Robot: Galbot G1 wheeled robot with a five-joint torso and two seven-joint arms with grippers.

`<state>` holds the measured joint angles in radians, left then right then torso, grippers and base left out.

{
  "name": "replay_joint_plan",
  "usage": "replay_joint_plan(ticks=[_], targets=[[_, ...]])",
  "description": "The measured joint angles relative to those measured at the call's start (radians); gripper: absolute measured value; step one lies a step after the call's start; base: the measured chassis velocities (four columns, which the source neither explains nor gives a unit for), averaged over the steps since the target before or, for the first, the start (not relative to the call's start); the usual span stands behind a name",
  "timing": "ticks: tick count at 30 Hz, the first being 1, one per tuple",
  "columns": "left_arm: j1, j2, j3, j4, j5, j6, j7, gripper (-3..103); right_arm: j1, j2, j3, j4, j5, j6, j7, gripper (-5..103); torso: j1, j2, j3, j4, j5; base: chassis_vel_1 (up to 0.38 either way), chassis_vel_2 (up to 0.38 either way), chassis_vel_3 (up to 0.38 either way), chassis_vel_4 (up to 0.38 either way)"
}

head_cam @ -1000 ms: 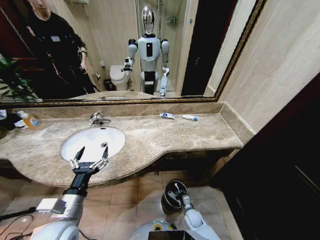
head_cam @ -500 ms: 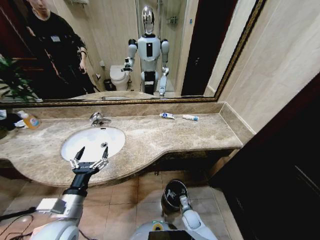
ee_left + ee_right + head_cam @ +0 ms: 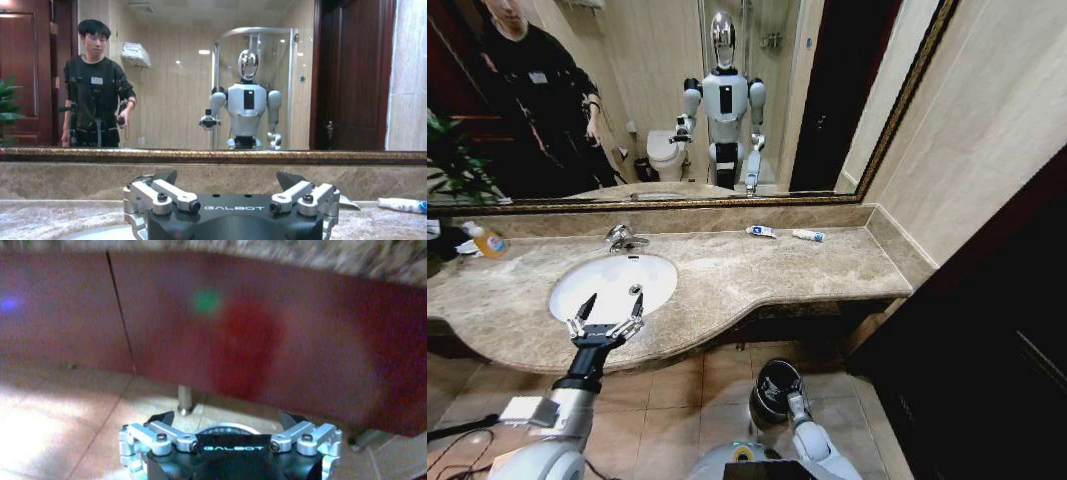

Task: Pick up the trash from the sink and place it in the trash bin.

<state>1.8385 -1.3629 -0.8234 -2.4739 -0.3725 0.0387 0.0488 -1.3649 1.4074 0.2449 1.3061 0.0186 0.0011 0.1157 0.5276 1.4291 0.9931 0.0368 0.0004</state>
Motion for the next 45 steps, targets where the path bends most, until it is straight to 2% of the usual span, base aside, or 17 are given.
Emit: replay_joint_plan(ticks=[7, 8, 10, 13, 14, 17, 19, 22, 23, 25, 27, 28, 32, 36, 38, 40, 45], targets=[[0.000, 0.000, 0.000, 0.000, 0.000, 0.000, 0.000, 100, -0.105, -0.082, 0.027, 0.291, 0.008, 0.059, 0.068, 100, 0.000, 0.000, 0.000, -0.0001, -0.0003, 0.000, 0.000, 0.000, 0.000], [0.000, 0.000, 0.000, 0.000, 0.000, 0.000, 0.000, 100, -0.147, -0.102, 0.044, 0.432, 0.017, 0.040, 0.098, 100, 0.000, 0.000, 0.000, 0.0000, -0.0001, 0.000, 0.000, 0.000, 0.000], [0.000, 0.000, 0.000, 0.000, 0.000, 0.000, 0.000, 100, -0.159, -0.108, 0.048, 0.481, 0.023, 0.029, 0.104, 100, 0.000, 0.000, 0.000, -0.0001, -0.0002, 0.000, 0.000, 0.000, 0.000], [0.000, 0.000, 0.000, 0.000, 0.000, 0.000, 0.000, 100, -0.175, -0.172, 0.059, 0.750, 0.107, -0.086, 0.112, 100, 0.000, 0.000, 0.000, -0.0003, -0.0004, 0.000, 0.000, 0.000, 0.000], [0.000, 0.000, 0.000, 0.000, 0.000, 0.000, 0.000, 100, -0.175, -0.172, 0.059, 0.750, 0.107, -0.086, 0.112, 100, 0.000, 0.000, 0.000, -0.0003, -0.0004, 0.000, 0.000, 0.000, 0.000], [0.000, 0.000, 0.000, 0.000, 0.000, 0.000, 0.000, 100, -0.039, -0.251, 0.057, 0.817, 0.262, -0.212, 0.108, 100, 0.000, 0.000, 0.000, -0.0002, -0.0004, 0.000, 0.000, 0.000, 0.000], [0.000, 0.000, 0.000, 0.000, 0.000, 0.000, 0.000, 100, 0.017, -0.268, 0.054, 0.793, 0.286, -0.227, 0.106, 100, 0.000, 0.000, 0.000, -0.0003, -0.0003, 0.000, 0.000, 0.000, 0.000], [0.000, 0.000, 0.000, 0.000, 0.000, 0.000, 0.000, 100, 0.288, -0.330, 0.030, 0.600, 0.406, -0.255, 0.033, 100, 0.000, 0.000, 0.000, 0.0004, -0.0001, 0.000, 0.000, 0.000, 0.000], [0.000, 0.000, 0.000, 0.000, 0.000, 0.000, 0.000, 100, 0.288, -0.330, 0.030, 0.600, 0.406, -0.255, 0.033, 100, 0.000, 0.000, 0.000, 0.0004, -0.0001, 0.000, 0.000, 0.000, 0.000], [0.000, 0.000, 0.000, 0.000, 0.000, 0.000, 0.000, 100, 0.457, -0.366, 0.012, 0.427, 0.467, -0.249, -0.069, 100, 0.000, 0.000, 0.000, 0.0000, 0.0002, 0.000, 0.000, 0.000, 0.000], [0.000, 0.000, 0.000, 0.000, 0.000, 0.000, 0.000, 100, 0.518, -0.374, 0.004, 0.370, 0.475, -0.244, -0.102, 100, 0.000, 0.000, 0.000, 0.0000, 0.0002, 0.000, 0.000, 0.000, 0.000], [0.000, 0.000, 0.000, 0.000, 0.000, 0.000, 0.000, 100, 0.642, -0.382, -0.019, 0.241, 0.481, -0.235, -0.160, 100, 0.000, 0.000, 0.000, 0.0001, -0.0001, 0.000, 0.000, 0.000, 0.000], [0.000, 0.000, 0.000, 0.000, 0.000, 0.000, 0.000, 100, 0.799, -0.374, -0.062, 0.050, 0.481, -0.227, -0.218, 100, 0.000, 0.000, 0.000, 0.0000, -0.0001, 0.000, 0.000, 0.000, 0.000], [0.000, 0.000, 0.000, 0.000, 0.000, 0.000, 0.000, 100, 0.980, -0.337, -0.113, -0.205, 0.432, -0.198, -0.285, 100, 0.000, 0.000, 0.000, 0.0002, -0.0002, 0.000, 0.000, 0.000, 0.000], [0.000, 0.000, 0.000, 0.000, 0.000, 0.000, 0.000, 100, 1.085, -0.305, -0.125, -0.376, 0.361, -0.167, -0.340, 100, 0.000, 0.000, 0.000, 0.0002, -0.0001, 0.000, 0.000, 0.000, 0.000], [0.000, 0.000, 0.000, 0.000, 0.000, 0.000, 0.000, 100, 1.101, -0.301, -0.125, -0.401, 0.348, -0.165, -0.353, 100, 0.000, 0.000, 0.000, 0.0002, -0.0001, 0.000, 0.000, 0.000, 0.000], [0.000, 0.000, 0.000, 0.000, 0.000, 0.000, 0.000, 100, 1.165, -0.327, -0.098, -0.505, 0.247, -0.187, -0.495, 100, 0.000, 0.000, 0.000, 0.0000, -0.0003, 0.000, 0.000, 0.000, 0.000]])
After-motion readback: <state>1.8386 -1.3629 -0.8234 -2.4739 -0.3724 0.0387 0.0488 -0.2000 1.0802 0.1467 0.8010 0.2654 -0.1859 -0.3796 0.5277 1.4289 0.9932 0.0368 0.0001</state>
